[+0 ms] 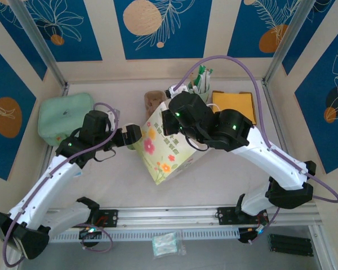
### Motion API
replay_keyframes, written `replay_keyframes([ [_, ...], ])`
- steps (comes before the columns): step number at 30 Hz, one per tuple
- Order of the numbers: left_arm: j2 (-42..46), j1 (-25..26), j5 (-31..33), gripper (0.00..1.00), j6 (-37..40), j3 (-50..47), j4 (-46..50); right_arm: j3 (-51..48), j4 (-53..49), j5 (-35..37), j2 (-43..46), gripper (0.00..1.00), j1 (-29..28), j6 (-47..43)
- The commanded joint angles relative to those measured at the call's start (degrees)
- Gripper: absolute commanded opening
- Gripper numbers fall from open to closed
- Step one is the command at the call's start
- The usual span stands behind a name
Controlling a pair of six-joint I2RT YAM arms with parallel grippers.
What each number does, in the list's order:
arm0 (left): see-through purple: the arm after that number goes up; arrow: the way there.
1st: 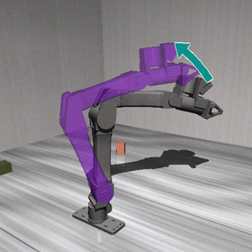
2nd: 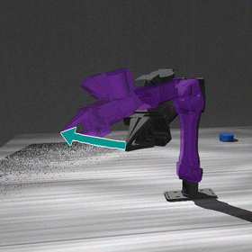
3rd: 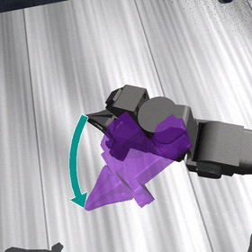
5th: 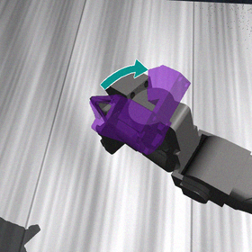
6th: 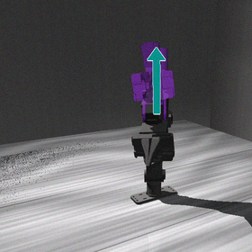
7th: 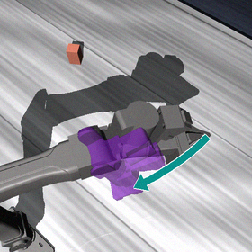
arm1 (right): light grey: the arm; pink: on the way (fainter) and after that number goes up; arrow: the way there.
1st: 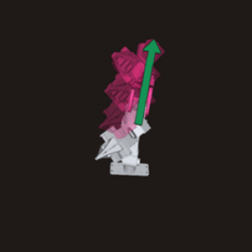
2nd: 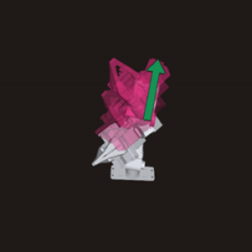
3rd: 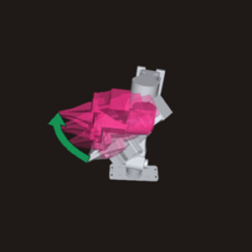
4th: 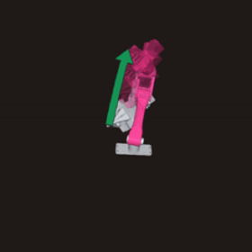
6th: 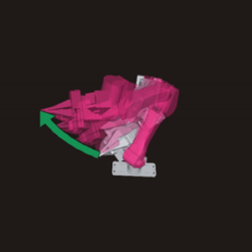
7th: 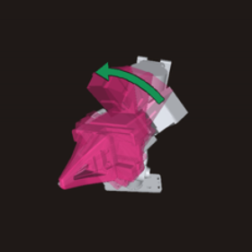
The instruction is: Pack the takeout coffee
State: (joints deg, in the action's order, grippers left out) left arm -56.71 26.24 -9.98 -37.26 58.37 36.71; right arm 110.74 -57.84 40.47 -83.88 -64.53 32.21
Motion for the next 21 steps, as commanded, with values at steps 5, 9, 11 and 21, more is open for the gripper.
replay_keyframes([
  [5, 1.3, -0.5, -1.1, 0.99, -0.4, -1.3, -0.9, 0.1, 1.0, 2.3, 0.9, 0.00, -1.5, 1.1],
  [9, 1.0, -0.6, -1.2, 0.99, -0.3, -1.5, -1.2, -0.1, 1.4, 1.1, 2.1, 0.00, -1.9, 1.1],
  [11, 0.9, -0.5, -1.2, 0.99, -0.3, -1.7, -1.4, -0.3, 1.1, 0.9, 2.1, 0.00, -2.1, 1.3],
  [21, 1.2, -0.6, -1.5, 0.99, -0.3, -3.3, -1.9, -9.0, 5.0, 1.1, 1.5, 0.00, -3.0, 1.5],
])
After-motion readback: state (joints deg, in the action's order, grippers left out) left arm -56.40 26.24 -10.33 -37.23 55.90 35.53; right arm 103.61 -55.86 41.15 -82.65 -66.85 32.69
